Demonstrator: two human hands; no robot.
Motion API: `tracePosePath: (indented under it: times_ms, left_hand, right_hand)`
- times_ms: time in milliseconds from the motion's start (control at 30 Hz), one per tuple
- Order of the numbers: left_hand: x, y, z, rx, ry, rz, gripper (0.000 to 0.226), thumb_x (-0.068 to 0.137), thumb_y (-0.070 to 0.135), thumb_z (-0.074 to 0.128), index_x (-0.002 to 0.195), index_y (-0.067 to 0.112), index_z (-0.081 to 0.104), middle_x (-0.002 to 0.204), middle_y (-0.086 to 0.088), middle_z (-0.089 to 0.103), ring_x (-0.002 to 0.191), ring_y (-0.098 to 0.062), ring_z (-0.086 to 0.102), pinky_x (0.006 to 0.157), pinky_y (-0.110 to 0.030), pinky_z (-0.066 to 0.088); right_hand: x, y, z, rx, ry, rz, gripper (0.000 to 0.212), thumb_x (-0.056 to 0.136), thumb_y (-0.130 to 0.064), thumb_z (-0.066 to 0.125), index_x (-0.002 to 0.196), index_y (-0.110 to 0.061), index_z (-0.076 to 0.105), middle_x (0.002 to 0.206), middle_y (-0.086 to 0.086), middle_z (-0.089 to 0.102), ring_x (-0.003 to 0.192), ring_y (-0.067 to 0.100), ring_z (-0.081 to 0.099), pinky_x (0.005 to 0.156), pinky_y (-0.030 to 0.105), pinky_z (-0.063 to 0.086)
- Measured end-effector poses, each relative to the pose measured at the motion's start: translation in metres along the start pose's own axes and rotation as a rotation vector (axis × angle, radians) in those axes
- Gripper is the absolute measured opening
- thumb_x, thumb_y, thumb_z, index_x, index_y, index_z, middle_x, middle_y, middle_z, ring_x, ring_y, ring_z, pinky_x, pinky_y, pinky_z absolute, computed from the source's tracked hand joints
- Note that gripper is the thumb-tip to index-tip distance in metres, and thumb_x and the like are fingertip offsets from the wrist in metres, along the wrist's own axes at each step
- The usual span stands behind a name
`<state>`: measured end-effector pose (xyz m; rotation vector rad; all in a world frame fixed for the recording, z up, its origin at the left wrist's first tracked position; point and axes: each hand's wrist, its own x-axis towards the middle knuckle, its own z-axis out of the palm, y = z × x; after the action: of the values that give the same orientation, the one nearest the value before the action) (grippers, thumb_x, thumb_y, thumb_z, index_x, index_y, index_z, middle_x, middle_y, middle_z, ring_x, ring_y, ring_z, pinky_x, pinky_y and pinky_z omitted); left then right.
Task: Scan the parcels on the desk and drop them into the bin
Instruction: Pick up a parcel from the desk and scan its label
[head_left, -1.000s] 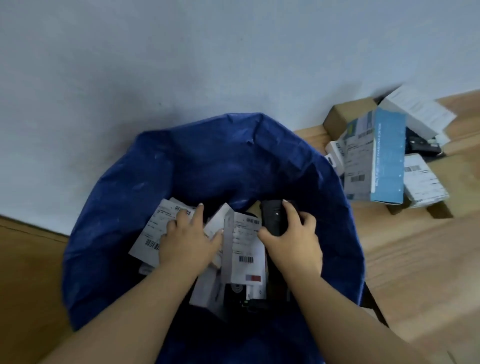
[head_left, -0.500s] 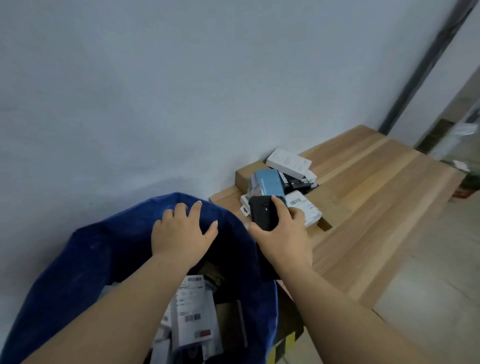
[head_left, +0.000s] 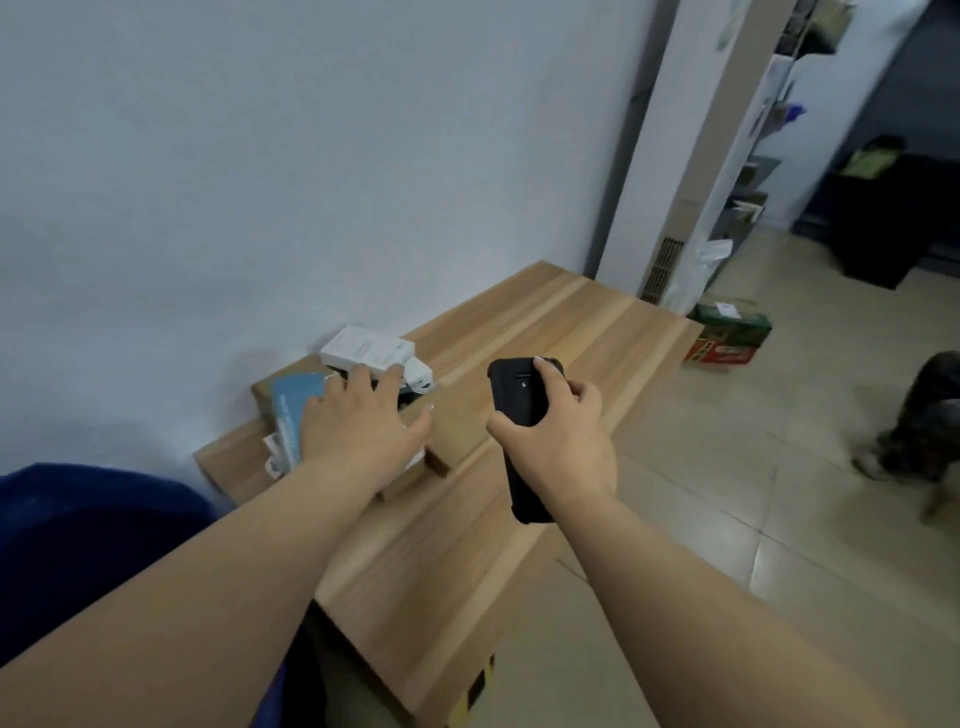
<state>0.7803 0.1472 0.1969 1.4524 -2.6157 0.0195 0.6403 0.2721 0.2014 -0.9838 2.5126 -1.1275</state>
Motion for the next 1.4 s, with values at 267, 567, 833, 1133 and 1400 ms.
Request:
tracePosePath:
  times_ms: [267,567,833,1133,1400]
  left_hand:
    - [0.039,0.188,0.013,-0.054,0.014,0.098,0.064,0.096,0.06,0.033,0.143,0.018,0.039,0.135,-0.011,0.048,0.121,-0.03,0.046,0.09,-0.039,0.041]
    - [0.134,0.313,0.004,-0.064,0.106,0.209,0.066,0.095,0.062,0.032,0.142,0.016,0.04,0.134,-0.012,0.049,0.119,-0.031,0.049,0.089,-0.039,0.042]
    - [0.267,0.363,0.013,-0.033,0.132,0.19,0.064,0.095,0.062,0.032,0.139,0.017,0.042,0.128,-0.01,0.051,0.112,-0.031,0.05,0.083,-0.038,0.038]
    - [0.37,0.378,0.033,-0.125,0.045,0.051,0.068,0.097,0.063,0.025,0.155,0.029,0.019,0.14,-0.009,0.048,0.122,-0.031,0.047,0.092,-0.041,0.039]
    - [0.423,0.316,0.05,-0.071,0.016,-0.367,0.069,0.096,0.065,0.026,0.154,0.029,0.019,0.142,-0.005,0.045,0.124,-0.029,0.044,0.096,-0.043,0.038]
  right_hand:
    - [0.08,0.113,-0.129,-0.063,0.091,0.034,0.077,0.079,-0.049,0.066,0.148,-0.045,0.032,0.143,-0.005,0.033,0.108,0.025,0.058,0.081,0.036,0.052]
    - [0.188,0.179,-0.209,-0.079,0.238,0.099,0.077,0.077,-0.052,0.065,0.147,-0.046,0.034,0.144,-0.002,0.034,0.114,0.028,0.057,0.088,0.043,0.053]
    - [0.331,0.173,-0.218,-0.088,0.265,0.039,0.076,0.078,-0.05,0.065,0.148,-0.046,0.033,0.137,0.0,0.037,0.109,0.029,0.057,0.083,0.041,0.053]
    - [0.469,0.172,-0.194,-0.069,0.149,-0.026,0.075,0.082,-0.048,0.065,0.149,-0.043,0.034,0.139,-0.001,0.037,0.095,0.021,0.05,0.077,0.034,0.044]
    - [0.575,0.125,-0.114,-0.032,-0.167,-0.244,0.073,0.082,-0.048,0.064,0.148,-0.045,0.031,0.141,-0.004,0.034,0.097,0.021,0.052,0.077,0.035,0.044]
